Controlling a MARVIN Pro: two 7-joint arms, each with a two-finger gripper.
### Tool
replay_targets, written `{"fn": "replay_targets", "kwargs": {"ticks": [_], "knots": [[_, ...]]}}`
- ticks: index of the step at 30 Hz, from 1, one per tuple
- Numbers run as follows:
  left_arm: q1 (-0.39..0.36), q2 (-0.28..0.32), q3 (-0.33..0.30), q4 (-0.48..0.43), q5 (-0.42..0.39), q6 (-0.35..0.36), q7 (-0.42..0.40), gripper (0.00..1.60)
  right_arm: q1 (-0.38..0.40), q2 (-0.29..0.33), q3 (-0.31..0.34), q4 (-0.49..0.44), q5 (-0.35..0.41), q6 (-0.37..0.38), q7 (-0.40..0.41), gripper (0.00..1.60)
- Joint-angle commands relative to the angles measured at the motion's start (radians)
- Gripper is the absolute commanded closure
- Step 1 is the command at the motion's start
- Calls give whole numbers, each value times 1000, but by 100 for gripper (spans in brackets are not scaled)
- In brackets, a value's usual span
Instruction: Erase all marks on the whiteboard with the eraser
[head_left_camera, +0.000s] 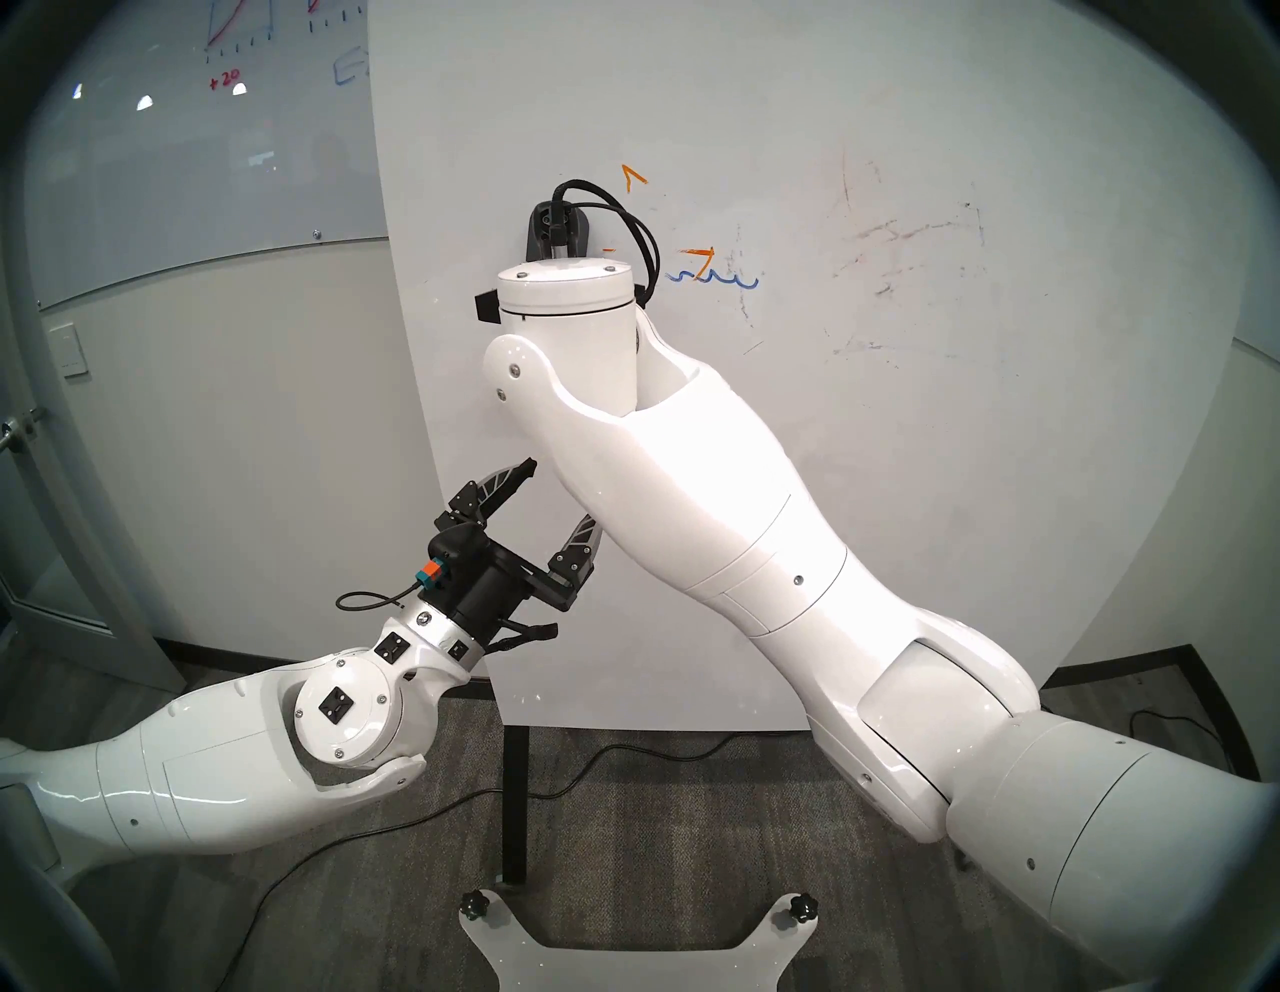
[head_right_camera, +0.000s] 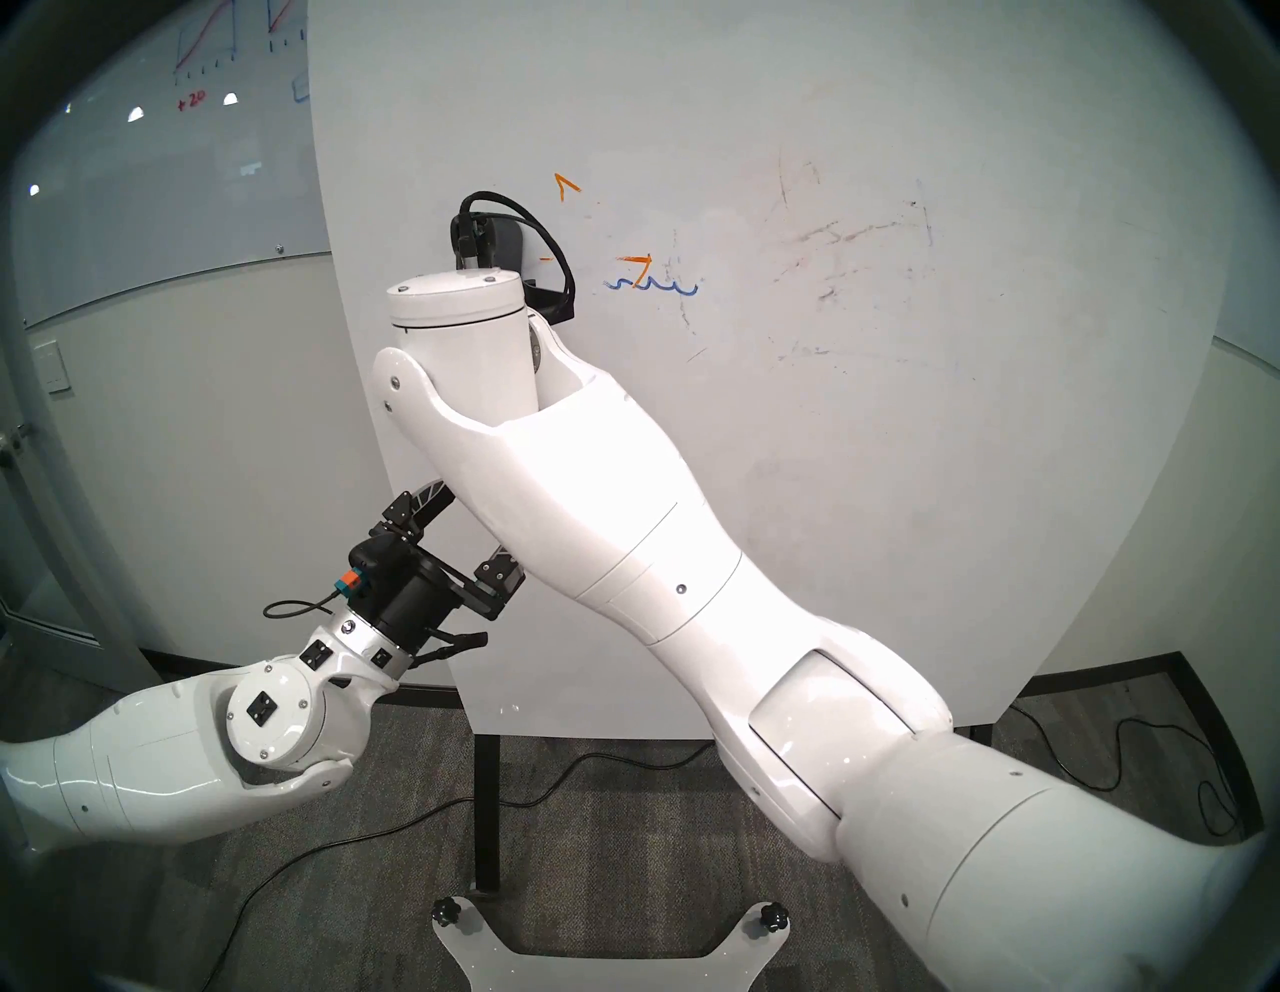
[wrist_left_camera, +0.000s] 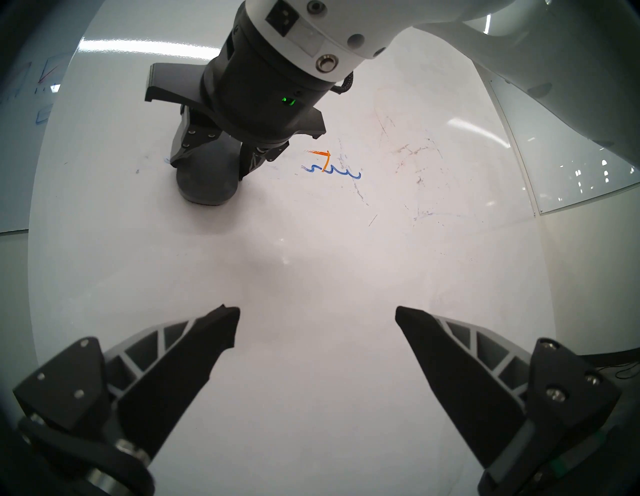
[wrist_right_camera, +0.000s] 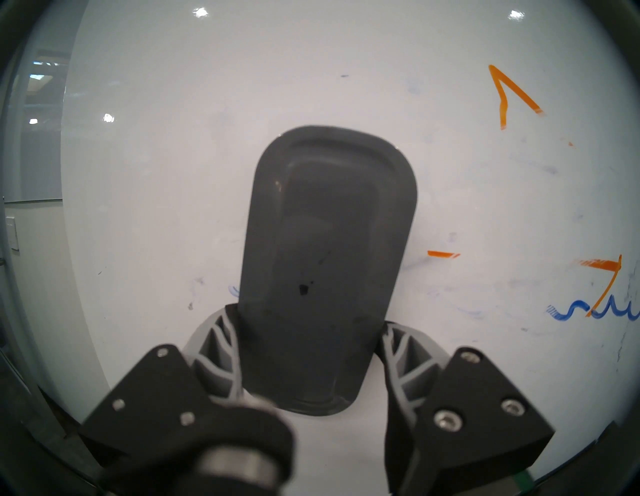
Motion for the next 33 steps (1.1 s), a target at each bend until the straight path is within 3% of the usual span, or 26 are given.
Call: {"fn": "replay_targets", "kwargs": {"ticks": [1,33], "knots": [[-9,0,-10,-9,0,-6,1,0,88,45,68,-29,-37,-16,-22,160],[-10,0,-8,-10,0,-7,1,0,123,86,81,-93,-15,23,-27,160]]}}
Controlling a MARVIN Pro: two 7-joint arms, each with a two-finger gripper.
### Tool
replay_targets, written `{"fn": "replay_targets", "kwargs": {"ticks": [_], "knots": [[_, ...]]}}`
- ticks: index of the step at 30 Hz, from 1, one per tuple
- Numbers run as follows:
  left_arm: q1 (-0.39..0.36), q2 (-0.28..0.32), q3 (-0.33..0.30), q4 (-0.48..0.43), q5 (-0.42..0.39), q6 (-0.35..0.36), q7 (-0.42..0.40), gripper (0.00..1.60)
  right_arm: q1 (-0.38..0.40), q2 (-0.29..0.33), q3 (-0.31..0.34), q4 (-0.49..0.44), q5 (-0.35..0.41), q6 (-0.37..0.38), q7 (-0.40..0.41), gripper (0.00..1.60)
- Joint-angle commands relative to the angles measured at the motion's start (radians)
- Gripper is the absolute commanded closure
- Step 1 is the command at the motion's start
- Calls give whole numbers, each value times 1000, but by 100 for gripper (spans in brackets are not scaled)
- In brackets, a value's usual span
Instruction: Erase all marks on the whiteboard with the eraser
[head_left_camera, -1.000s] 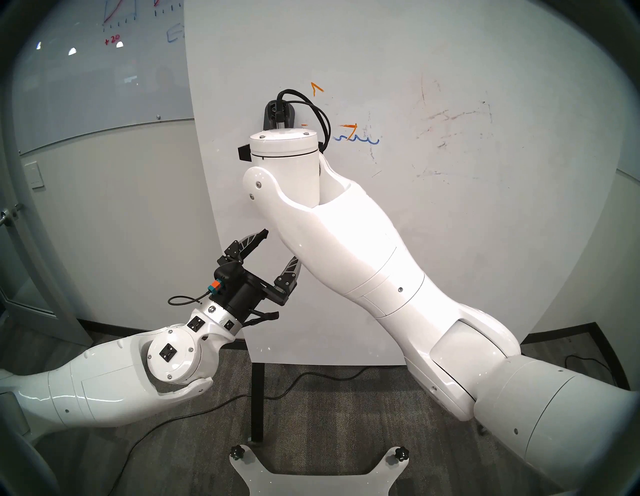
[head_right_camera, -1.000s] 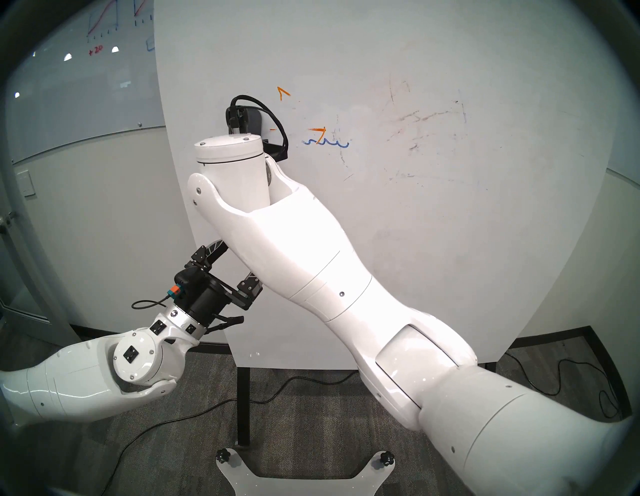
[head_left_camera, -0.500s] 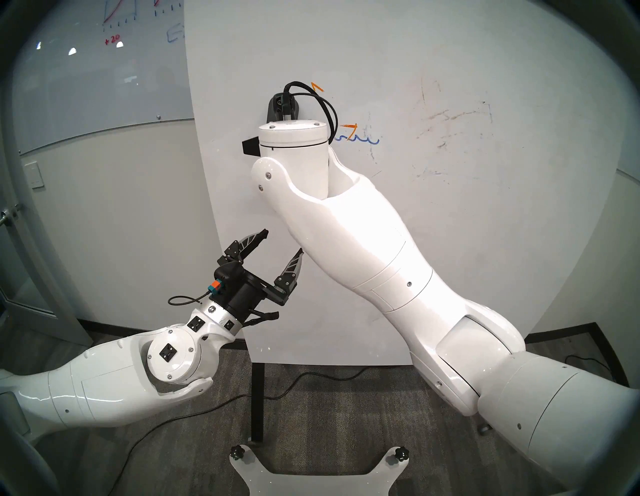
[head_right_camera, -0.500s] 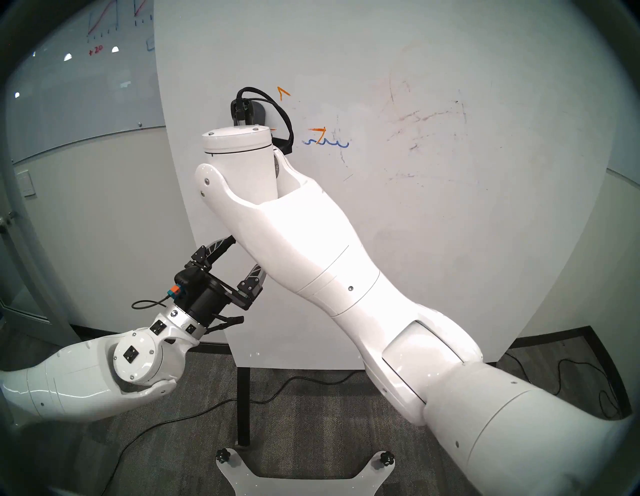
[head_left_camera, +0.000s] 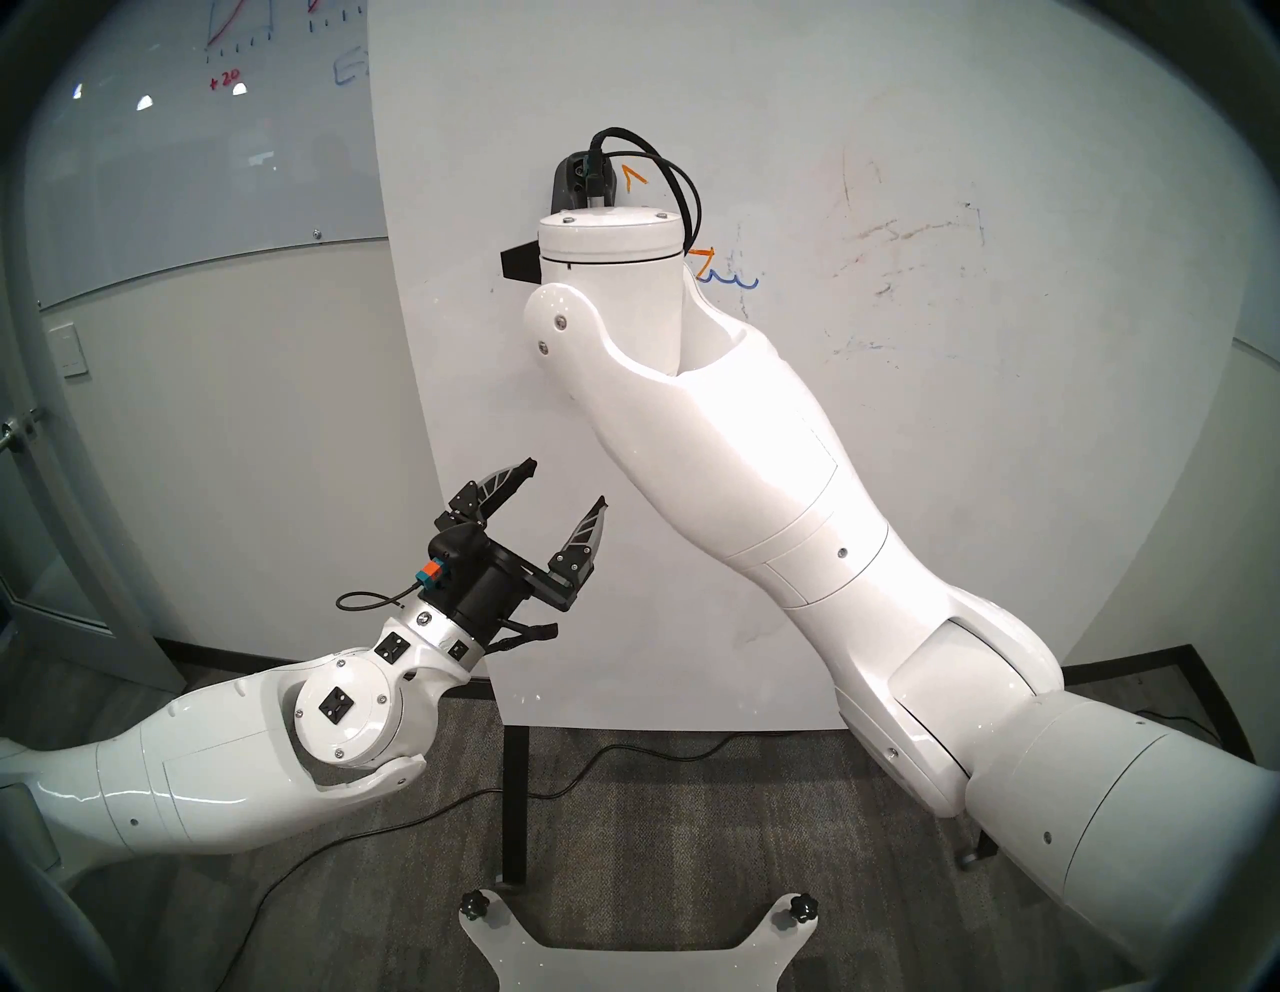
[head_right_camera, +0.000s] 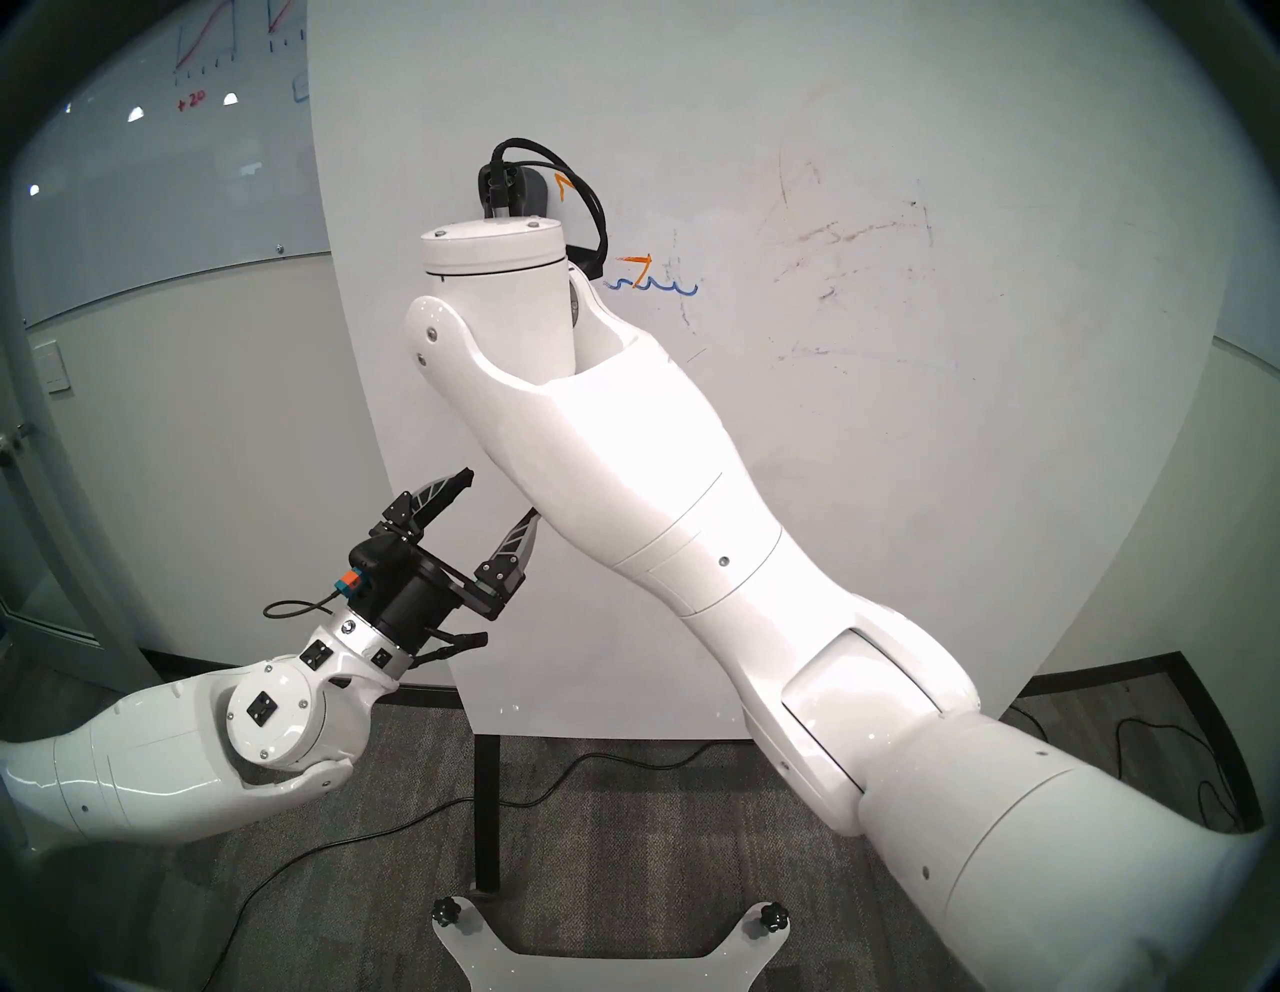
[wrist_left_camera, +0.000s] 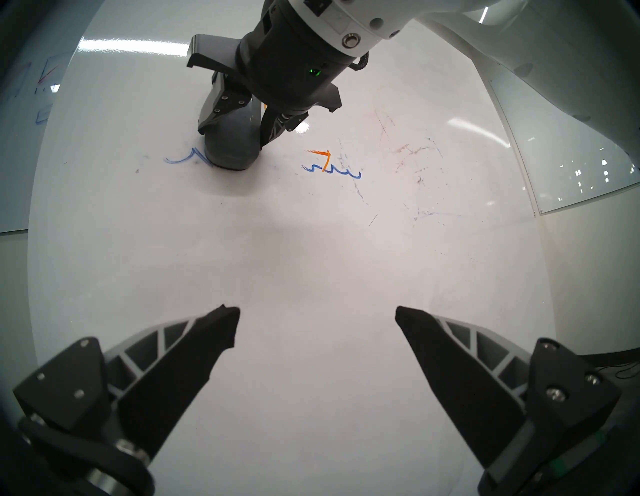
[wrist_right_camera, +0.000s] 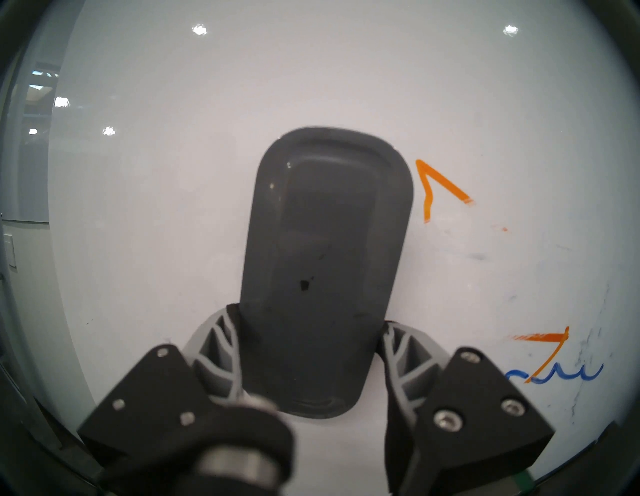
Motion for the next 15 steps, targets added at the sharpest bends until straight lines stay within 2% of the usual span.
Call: {"fn": "replay_targets", "kwargs": {"ticks": [1,15], "knots": [[-9,0,-10,-10,0,-7,1,0,74,30,45,-26,-40,-10,-28,160],[-9,1,-10,-10,0,-8,1,0,84,41,44,-37,-38,-4,-33,160]]}}
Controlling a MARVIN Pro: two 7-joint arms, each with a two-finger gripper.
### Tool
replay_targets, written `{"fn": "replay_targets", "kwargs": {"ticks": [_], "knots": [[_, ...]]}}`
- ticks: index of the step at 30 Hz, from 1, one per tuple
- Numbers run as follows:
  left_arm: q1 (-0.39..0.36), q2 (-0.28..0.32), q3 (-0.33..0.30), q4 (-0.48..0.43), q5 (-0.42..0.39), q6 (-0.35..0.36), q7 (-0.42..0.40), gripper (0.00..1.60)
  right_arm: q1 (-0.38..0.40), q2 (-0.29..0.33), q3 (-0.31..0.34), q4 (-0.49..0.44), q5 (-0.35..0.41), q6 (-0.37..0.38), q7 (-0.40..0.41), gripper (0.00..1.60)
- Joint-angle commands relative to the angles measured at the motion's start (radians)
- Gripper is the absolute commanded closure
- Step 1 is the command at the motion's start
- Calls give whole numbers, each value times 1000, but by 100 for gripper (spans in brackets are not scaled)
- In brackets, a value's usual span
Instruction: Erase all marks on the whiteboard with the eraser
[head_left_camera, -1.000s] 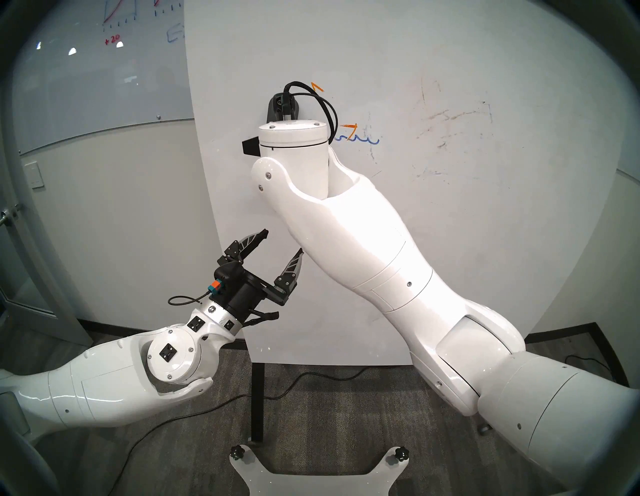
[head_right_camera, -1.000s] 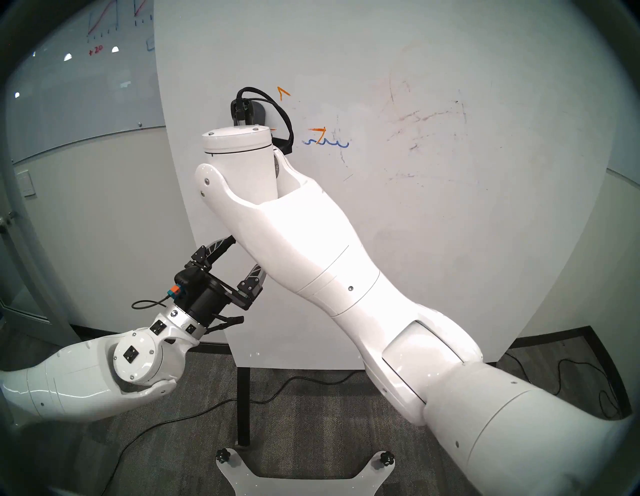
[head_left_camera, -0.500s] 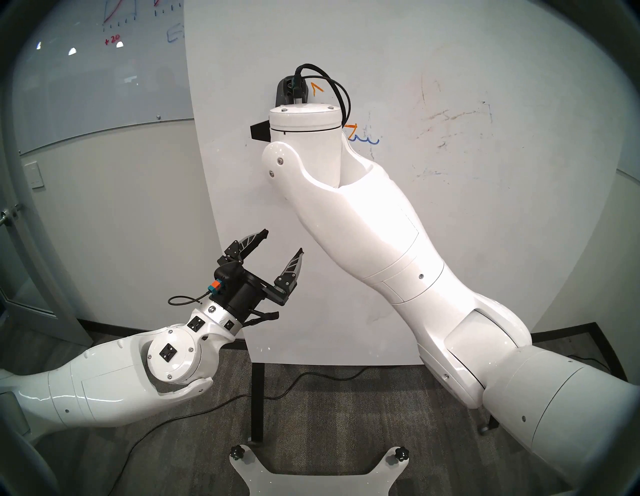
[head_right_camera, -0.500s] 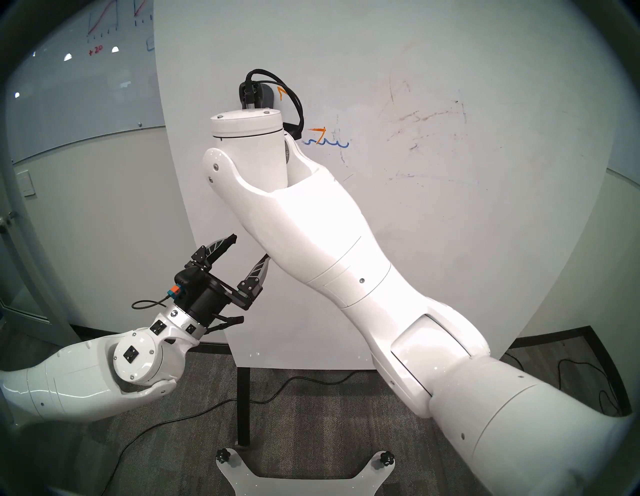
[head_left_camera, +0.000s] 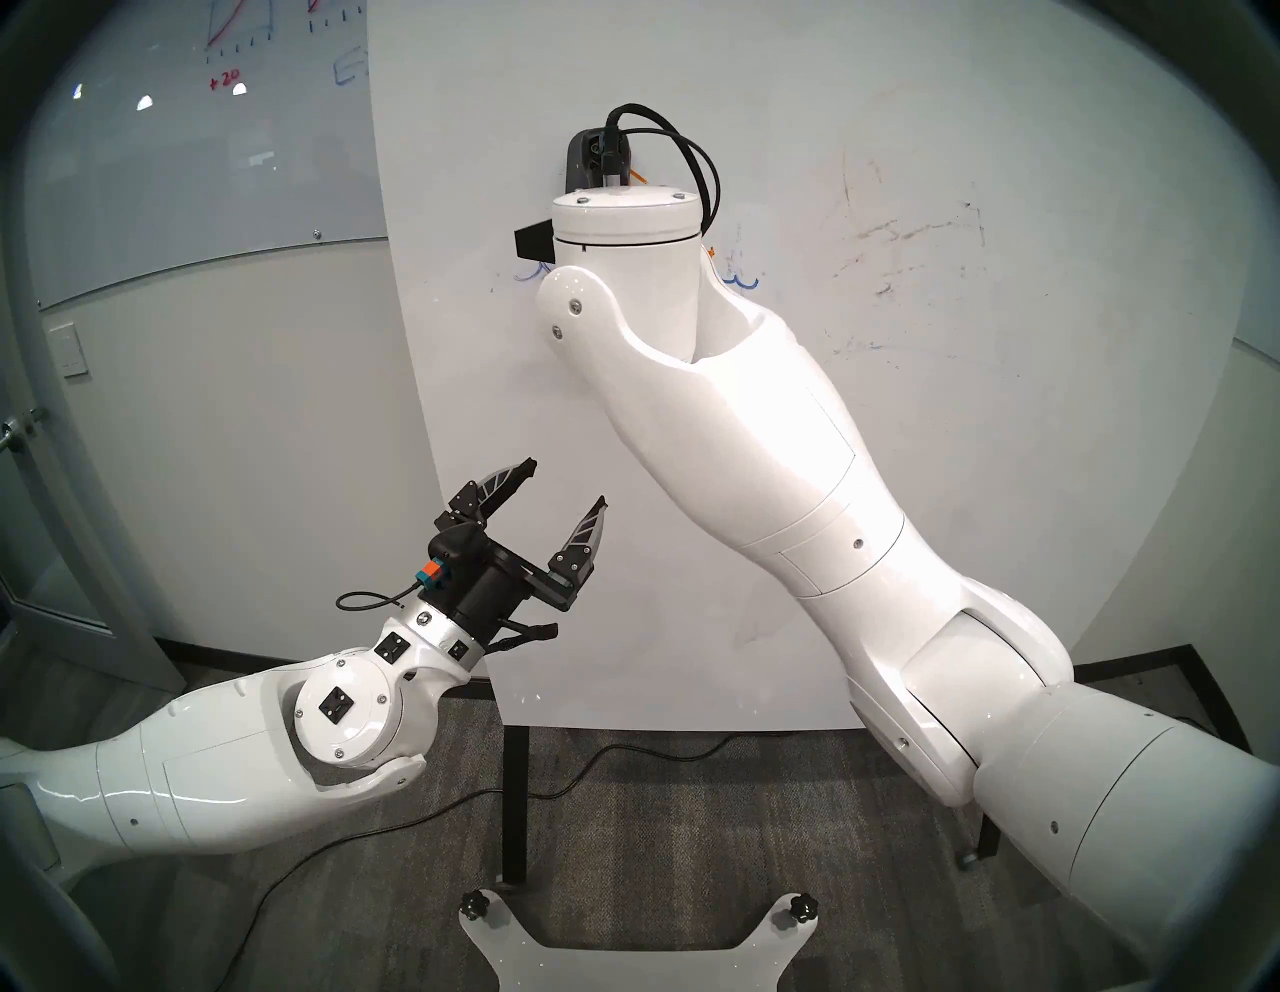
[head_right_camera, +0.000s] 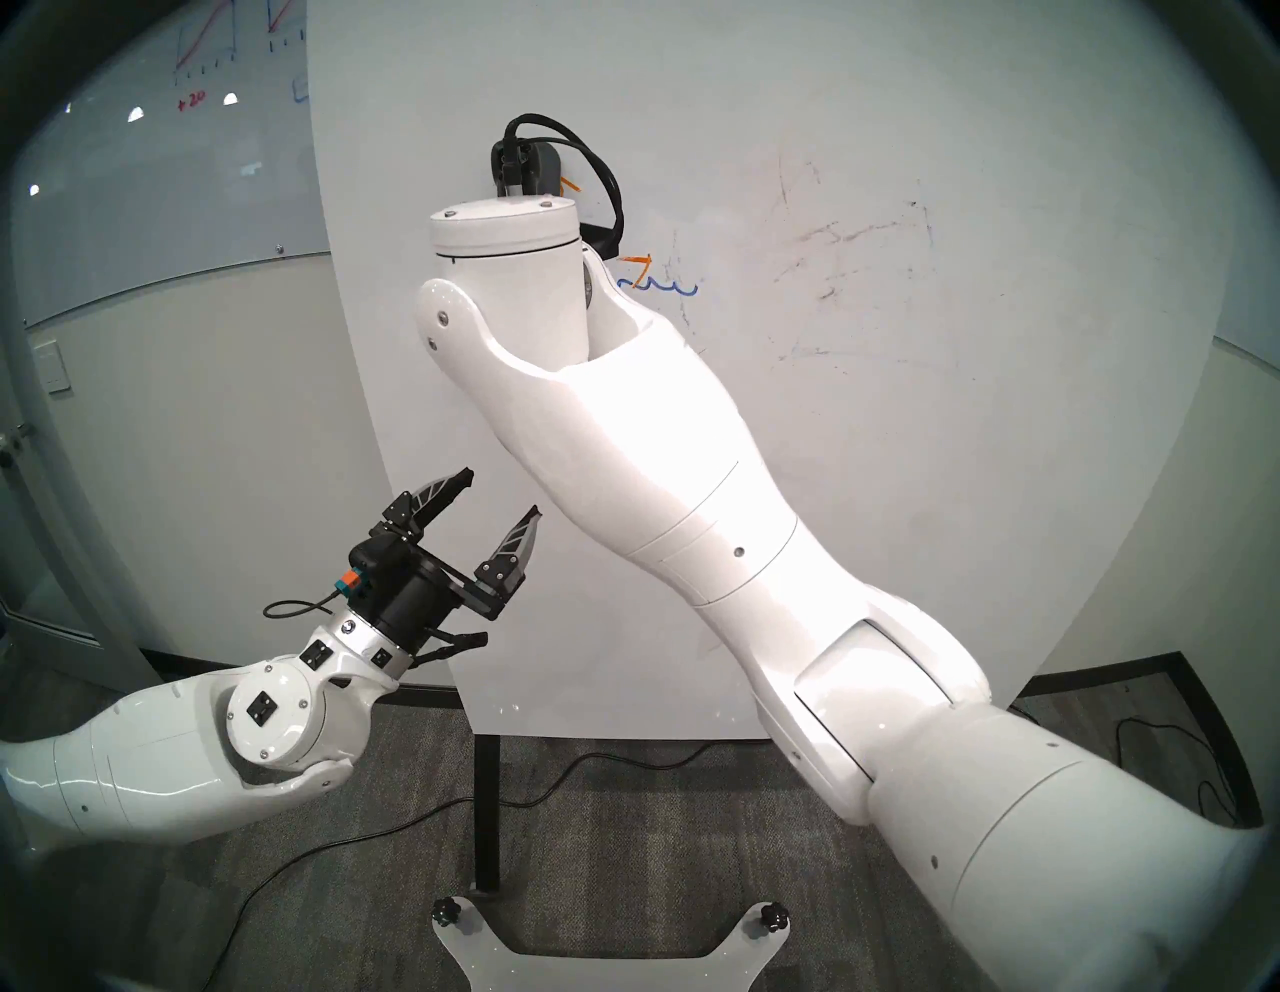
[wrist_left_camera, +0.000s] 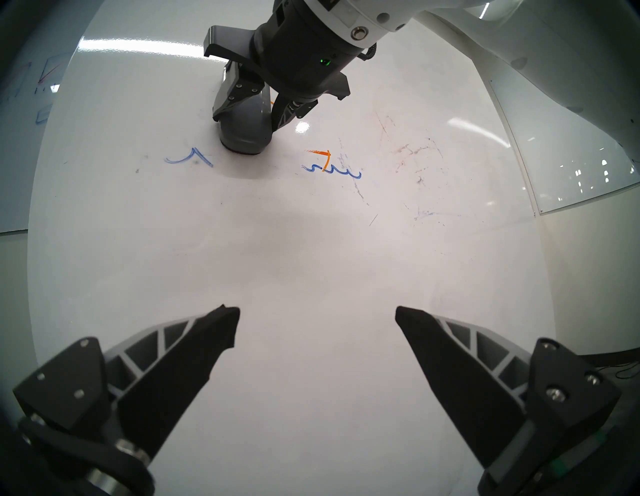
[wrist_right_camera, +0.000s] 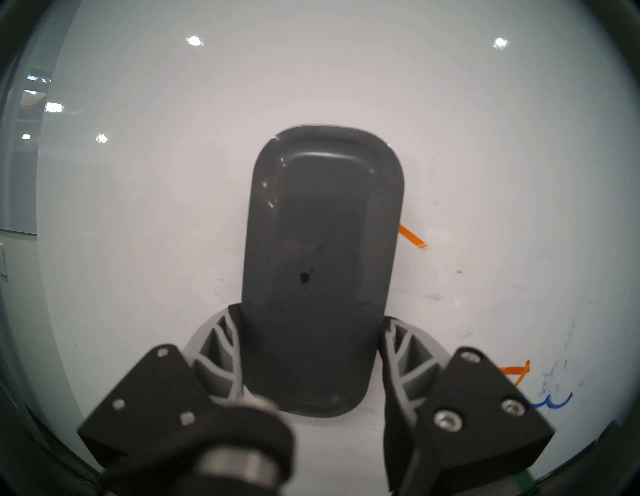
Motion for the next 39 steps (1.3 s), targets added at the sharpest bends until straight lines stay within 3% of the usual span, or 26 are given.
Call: {"fn": "replay_targets", "kwargs": {"ticks": [1,25,39], "knots": [[-9,1,-10,-10,0,-8,1,0,65,19,37,-14,-29,-8,-17,160],[-10,1,-9,-10,0,-8,1,0,131,3,29,61,-24,-24,6,160],[-10,1,-9,-10,0,-8,1,0,145,6,27,58,-29,-29,4,160]]}}
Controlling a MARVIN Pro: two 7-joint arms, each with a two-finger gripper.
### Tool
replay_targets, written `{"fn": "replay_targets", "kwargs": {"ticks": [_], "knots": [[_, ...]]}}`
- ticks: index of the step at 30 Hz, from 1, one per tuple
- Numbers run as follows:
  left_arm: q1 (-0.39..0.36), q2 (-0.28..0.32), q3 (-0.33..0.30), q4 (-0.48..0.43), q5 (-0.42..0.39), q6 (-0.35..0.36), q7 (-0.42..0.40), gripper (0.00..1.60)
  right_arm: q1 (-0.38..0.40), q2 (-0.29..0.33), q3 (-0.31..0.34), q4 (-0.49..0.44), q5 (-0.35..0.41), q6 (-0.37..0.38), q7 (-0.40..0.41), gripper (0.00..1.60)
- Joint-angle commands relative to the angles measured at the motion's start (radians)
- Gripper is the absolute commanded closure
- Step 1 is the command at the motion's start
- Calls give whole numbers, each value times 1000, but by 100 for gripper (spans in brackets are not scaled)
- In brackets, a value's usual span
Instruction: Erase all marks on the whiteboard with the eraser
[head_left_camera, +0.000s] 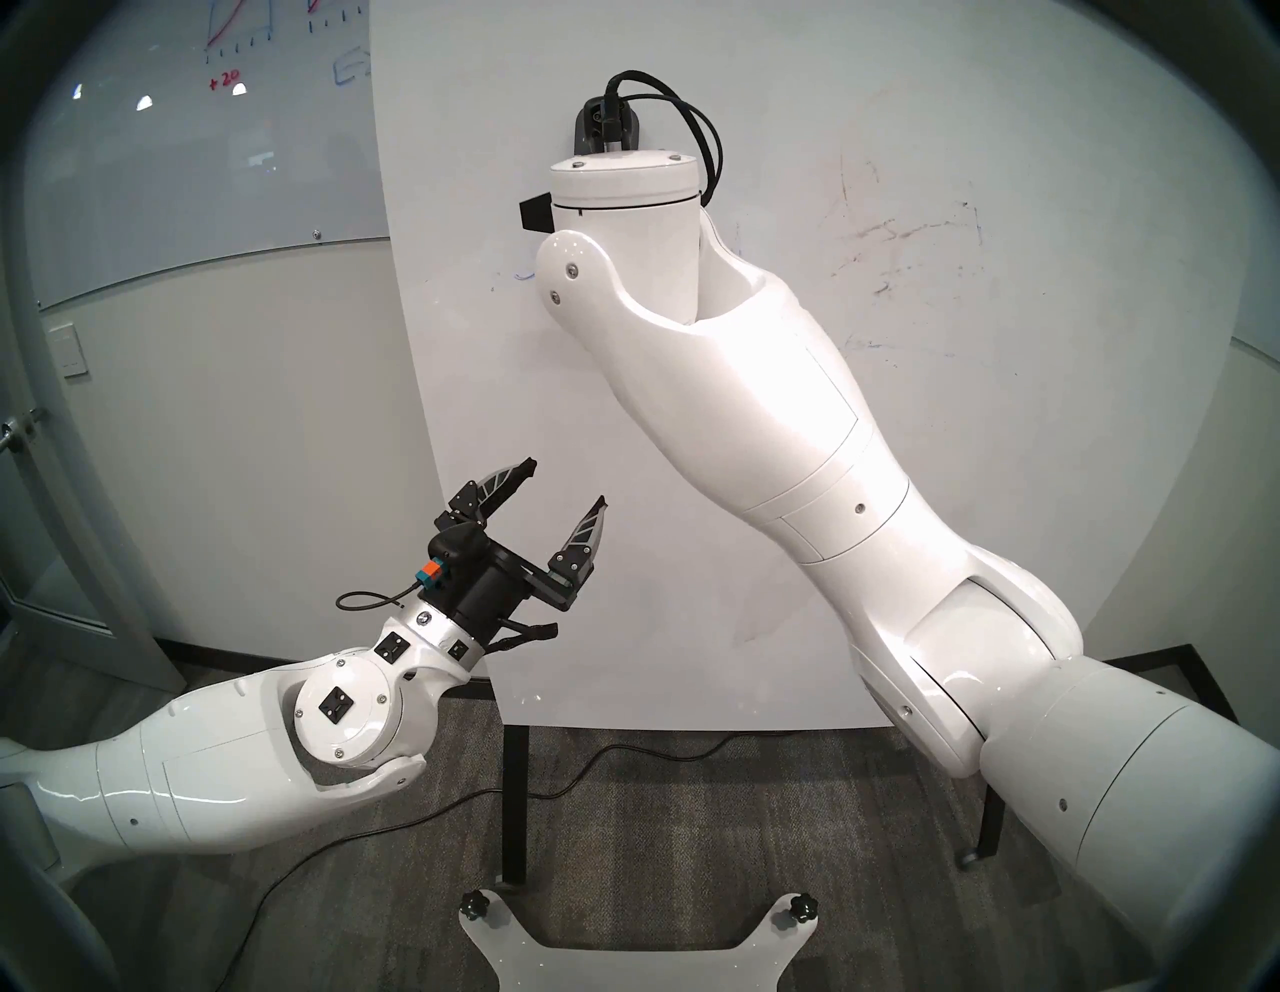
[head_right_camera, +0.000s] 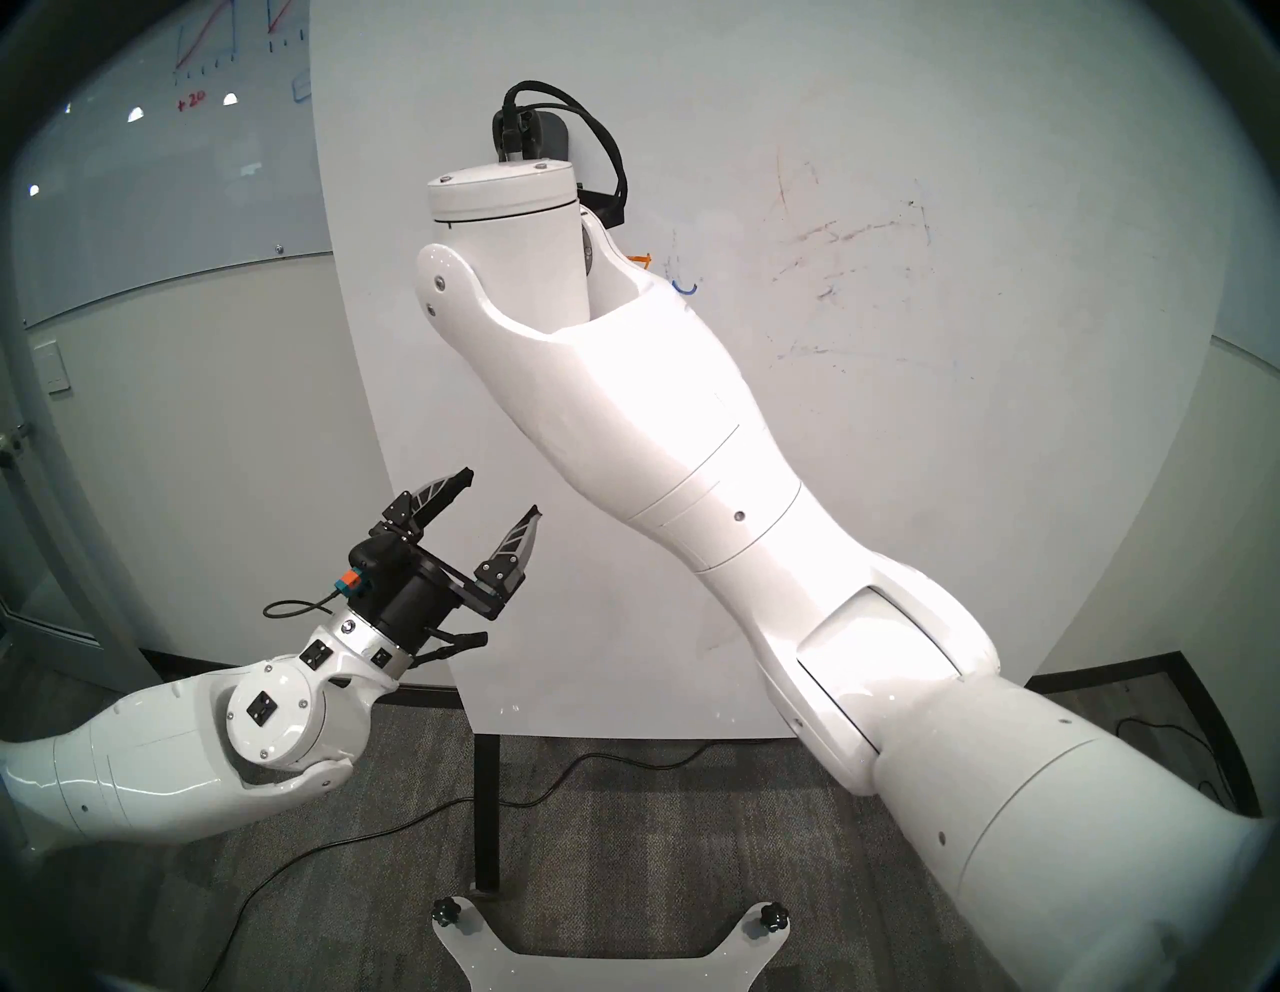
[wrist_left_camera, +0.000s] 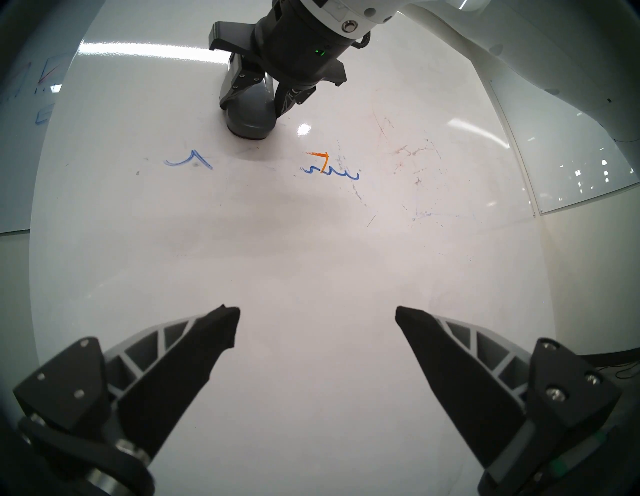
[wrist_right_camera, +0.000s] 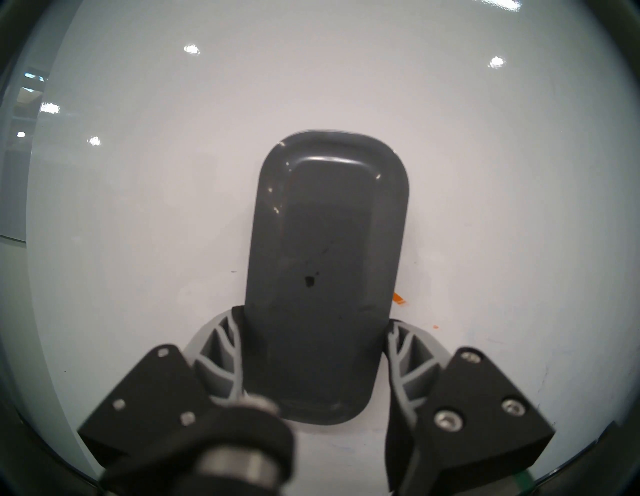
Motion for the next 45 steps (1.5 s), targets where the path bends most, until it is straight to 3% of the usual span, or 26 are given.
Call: {"fn": "replay_targets", "kwargs": {"ticks": [1,27,45], "knots": [[-9,0,-10,-10,0,-8,1,0,75,7,35,6,-26,-28,-2,160],[-10,0,-9,-10,0,-8,1,0,120,24,56,-21,-44,-38,-11,160],[-10,1,-9,-10,-1,-9,1,0,47,42,54,19,-38,-77,-18,160]]}}
